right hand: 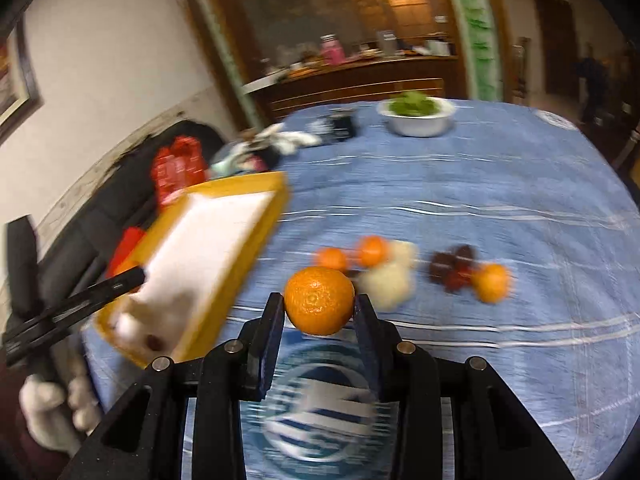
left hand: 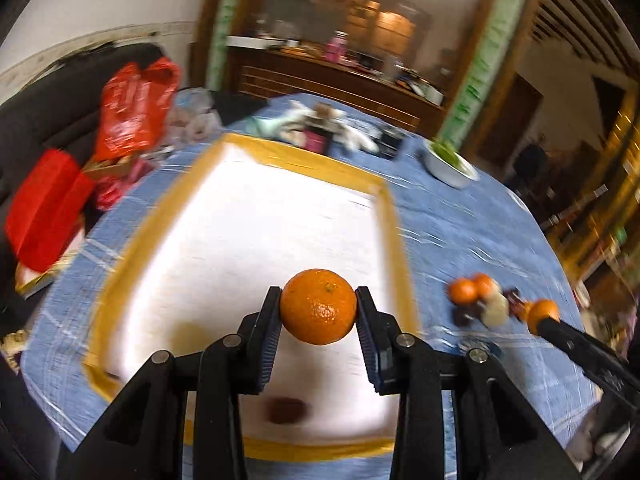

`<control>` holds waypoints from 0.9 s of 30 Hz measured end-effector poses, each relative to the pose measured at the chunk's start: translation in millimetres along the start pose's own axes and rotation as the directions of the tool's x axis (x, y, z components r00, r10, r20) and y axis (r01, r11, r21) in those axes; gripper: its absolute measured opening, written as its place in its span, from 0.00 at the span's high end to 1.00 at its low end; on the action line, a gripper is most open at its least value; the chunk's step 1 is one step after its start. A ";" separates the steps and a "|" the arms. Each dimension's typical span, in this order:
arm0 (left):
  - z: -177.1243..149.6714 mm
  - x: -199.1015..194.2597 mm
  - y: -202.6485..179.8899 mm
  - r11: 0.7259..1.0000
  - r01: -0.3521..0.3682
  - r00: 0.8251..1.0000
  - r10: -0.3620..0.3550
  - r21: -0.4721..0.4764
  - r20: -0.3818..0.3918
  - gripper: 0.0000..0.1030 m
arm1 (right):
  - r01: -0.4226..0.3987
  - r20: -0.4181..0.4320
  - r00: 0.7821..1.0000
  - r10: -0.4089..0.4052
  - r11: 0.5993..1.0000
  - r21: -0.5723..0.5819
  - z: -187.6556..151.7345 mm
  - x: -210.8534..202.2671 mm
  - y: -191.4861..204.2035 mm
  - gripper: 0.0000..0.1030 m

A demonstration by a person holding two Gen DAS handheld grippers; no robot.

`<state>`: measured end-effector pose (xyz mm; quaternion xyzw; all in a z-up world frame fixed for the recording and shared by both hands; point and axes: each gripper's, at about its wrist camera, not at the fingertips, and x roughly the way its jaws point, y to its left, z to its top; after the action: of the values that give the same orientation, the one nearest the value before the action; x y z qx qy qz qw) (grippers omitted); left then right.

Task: Organize fruits
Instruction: 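Lower both tangerines into the white tray and open both tools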

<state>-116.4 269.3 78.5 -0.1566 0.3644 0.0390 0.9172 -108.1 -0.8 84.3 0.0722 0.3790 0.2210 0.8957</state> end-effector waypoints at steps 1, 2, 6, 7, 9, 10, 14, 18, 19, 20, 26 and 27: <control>2.3 0.6 7.5 1.000 -0.011 1.000 0.011 -0.011 0.000 0.66 | -0.024 -0.015 1.000 0.024 1.000 -0.016 3.6 6.1 12.5 0.62; 5.3 2.9 17.9 0.999 -0.028 1.000 0.028 -0.025 -0.003 0.66 | -0.048 -0.034 0.998 0.047 0.998 -0.032 6.4 13.6 24.7 0.62; 10.2 15.9 52.2 0.995 -0.066 0.997 0.064 -0.073 -0.035 0.66 | -0.141 -0.127 0.983 0.131 0.987 -0.072 13.3 53.5 70.6 0.61; 10.5 18.7 58.1 0.994 -0.069 0.997 0.066 -0.081 -0.042 0.66 | -0.149 -0.142 0.981 0.136 0.985 -0.085 11.4 60.5 79.8 0.61; 10.8 23.5 69.4 0.992 -0.069 0.996 0.064 -0.102 -0.054 0.66 | -0.159 -0.175 0.975 0.136 0.979 -0.125 10.2 79.2 102.5 0.61; 10.2 24.1 74.1 0.992 -0.066 0.997 0.060 -0.110 -0.056 0.66 | -0.161 -0.187 0.973 0.134 0.977 -0.138 7.7 86.8 110.7 0.61; 11.2 28.6 88.4 0.988 -0.042 0.998 0.033 -0.147 -0.060 0.66 | -0.164 -0.239 0.964 0.119 0.970 -0.179 2.2 113.7 132.4 0.61; 9.4 28.3 99.4 0.982 -0.016 0.998 0.004 -0.189 -0.066 0.64 | -0.145 -0.273 0.958 0.091 0.972 -0.185 0.4 137.6 138.5 0.60; 9.1 26.1 102.2 0.980 -0.011 0.998 -0.001 -0.199 -0.060 0.63 | -0.142 -0.278 0.957 0.088 0.973 -0.182 -0.4 141.6 138.8 0.60; 9.3 23.1 104.5 0.978 0.000 0.999 -0.010 -0.210 -0.050 0.59 | -0.142 -0.282 0.955 0.088 0.974 -0.179 -0.5 145.2 139.7 0.60; 12.3 5.3 100.1 0.976 0.012 1.000 -0.017 -0.219 -0.022 0.30 | -0.147 -0.281 0.955 0.095 0.974 -0.171 -2.9 143.8 142.9 0.58; 12.7 1.8 97.7 0.975 0.007 1.000 -0.012 -0.222 -0.021 0.26 | -0.150 -0.273 0.957 0.100 0.974 -0.168 -2.2 142.0 142.3 0.51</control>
<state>-124.9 365.8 60.7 -0.2601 0.3674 0.0731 0.8900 -70.8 190.0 33.1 -0.0185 0.4667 0.3196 0.8245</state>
